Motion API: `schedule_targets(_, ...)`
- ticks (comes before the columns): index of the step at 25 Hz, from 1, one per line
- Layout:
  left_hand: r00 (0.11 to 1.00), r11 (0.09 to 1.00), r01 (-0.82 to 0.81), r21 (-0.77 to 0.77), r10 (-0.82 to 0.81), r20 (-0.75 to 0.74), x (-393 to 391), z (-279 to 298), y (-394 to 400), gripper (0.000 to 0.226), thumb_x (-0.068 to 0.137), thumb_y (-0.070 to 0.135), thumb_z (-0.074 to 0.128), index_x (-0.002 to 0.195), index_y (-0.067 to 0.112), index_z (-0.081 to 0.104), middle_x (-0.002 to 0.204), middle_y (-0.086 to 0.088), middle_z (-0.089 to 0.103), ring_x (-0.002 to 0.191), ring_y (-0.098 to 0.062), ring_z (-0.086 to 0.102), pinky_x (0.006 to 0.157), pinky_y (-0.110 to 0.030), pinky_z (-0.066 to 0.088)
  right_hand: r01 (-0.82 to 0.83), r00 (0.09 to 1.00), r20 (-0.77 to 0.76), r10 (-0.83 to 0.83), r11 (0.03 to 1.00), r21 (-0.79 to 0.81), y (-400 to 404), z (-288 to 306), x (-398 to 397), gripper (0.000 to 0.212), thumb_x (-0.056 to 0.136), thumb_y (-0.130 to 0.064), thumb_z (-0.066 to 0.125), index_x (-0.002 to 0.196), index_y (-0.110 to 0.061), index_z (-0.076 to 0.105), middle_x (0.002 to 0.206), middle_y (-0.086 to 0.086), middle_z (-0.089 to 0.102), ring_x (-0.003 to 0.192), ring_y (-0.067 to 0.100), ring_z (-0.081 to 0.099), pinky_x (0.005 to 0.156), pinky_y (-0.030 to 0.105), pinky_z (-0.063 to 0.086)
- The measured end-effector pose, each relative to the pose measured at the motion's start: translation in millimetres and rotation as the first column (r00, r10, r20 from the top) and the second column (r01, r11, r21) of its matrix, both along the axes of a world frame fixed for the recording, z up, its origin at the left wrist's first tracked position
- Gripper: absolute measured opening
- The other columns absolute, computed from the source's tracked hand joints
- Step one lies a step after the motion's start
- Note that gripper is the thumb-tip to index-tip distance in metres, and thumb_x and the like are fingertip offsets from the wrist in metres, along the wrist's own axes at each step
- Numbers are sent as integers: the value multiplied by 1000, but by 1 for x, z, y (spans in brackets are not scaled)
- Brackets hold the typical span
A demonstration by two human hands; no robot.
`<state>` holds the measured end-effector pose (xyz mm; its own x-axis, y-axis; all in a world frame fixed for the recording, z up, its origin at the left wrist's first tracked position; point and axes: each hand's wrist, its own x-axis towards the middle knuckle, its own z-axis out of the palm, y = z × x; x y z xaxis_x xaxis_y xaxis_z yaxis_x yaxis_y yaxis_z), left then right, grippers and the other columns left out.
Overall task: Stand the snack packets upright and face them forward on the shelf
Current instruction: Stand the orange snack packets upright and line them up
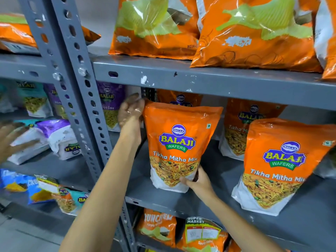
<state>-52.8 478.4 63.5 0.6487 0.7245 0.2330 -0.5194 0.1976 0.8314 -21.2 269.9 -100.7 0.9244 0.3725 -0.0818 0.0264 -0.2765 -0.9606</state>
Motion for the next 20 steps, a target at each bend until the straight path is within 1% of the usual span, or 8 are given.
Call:
schedule_targets(2,969,994,109,-12,-109,-221,-11,-46,-14,49,70,49,65,112,24,60,114,-1,66,100,-16,63,85,-34,54,-20,1000,12,19,999,42,-1,-4,-1,68,67,-24,81,126,-21,46,128,5,59,120,22,53,102,46,46)
schedule_targets(3,919,982,187,-24,-183,-350,-20,-73,-21,69,61,62,62,118,24,57,119,-2,65,102,-16,63,85,-36,53,-28,999,20,27,998,57,-2,-5,-2,67,67,-24,81,126,-22,47,127,5,60,119,21,54,101,45,46)
schedule_targets(4,868,963,267,-25,-252,-429,-28,-99,-27,80,54,70,60,119,24,57,119,-2,66,99,-15,65,81,-33,53,-27,999,26,25,998,59,-2,-6,-3,68,67,-24,81,125,-22,47,126,4,61,119,20,55,101,43,46)
schedule_targets(6,828,932,362,-9,-326,-457,-37,-137,-31,86,42,78,66,110,26,63,115,-4,69,99,-15,66,81,-31,52,-9,999,32,8,999,44,-1,-5,0,70,66,-25,81,126,-21,46,127,4,60,119,21,54,100,41,46)
schedule_targets(9,837,935,353,-43,-336,-433,-35,-157,-22,82,38,75,73,103,26,67,114,-6,69,108,-23,63,96,-41,48,-21,999,31,21,1000,23,5,-4,2,76,67,-26,80,131,-19,41,132,6,56,123,23,50,103,47,44)
schedule_targets(15,849,927,374,-29,-355,-391,-28,-170,-8,58,53,69,69,99,34,68,105,9,73,108,-19,63,88,-33,51,-27,999,44,26,999,32,19,-3,0,72,73,-23,75,134,-18,37,135,6,53,124,22,49,102,41,45)
schedule_targets(18,849,929,362,-76,-362,-384,-26,-170,-7,25,81,44,56,101,31,66,114,-3,67,112,-24,60,101,-43,46,-22,999,47,22,1000,13,23,-3,1,71,74,-26,74,134,-19,36,133,3,53,120,16,50,97,34,45)
schedule_targets(20,856,945,310,-104,-324,-403,-25,-171,-14,18,90,31,51,101,28,65,117,-7,64,115,-29,58,99,-43,46,-41,998,49,41,999,-13,17,-1,-1,69,73,-27,75,131,-19,39,130,1,54,116,13,51,94,30,46)
